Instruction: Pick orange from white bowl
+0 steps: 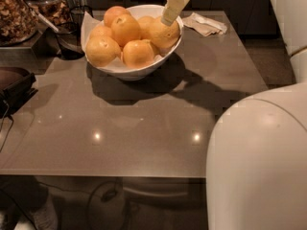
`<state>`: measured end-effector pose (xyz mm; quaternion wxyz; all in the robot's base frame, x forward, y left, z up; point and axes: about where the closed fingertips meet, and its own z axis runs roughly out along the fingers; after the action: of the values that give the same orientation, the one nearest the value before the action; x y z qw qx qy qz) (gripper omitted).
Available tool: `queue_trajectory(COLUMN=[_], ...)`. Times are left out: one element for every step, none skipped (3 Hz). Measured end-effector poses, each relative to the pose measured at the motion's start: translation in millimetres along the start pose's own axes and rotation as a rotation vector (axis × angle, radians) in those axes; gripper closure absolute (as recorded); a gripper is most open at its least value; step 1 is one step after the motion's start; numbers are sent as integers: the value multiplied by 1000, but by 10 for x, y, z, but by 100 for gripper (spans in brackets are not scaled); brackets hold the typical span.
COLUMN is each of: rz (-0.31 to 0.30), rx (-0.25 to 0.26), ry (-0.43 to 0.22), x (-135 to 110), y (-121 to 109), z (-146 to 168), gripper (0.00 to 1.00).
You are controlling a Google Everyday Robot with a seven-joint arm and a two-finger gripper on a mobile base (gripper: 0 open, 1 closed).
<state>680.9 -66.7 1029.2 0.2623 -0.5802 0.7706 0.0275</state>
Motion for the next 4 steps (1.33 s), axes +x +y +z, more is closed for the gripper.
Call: queue_trajectory(rz=[-17,-27,-32,-27], rx=[-7,-23,-43,-61], ry=[9,23,40,53], x=[-32,-29,-5,47], y=[-64,-109,-131,-131], z=[122,292,464,576], gripper=[31,29,29,30])
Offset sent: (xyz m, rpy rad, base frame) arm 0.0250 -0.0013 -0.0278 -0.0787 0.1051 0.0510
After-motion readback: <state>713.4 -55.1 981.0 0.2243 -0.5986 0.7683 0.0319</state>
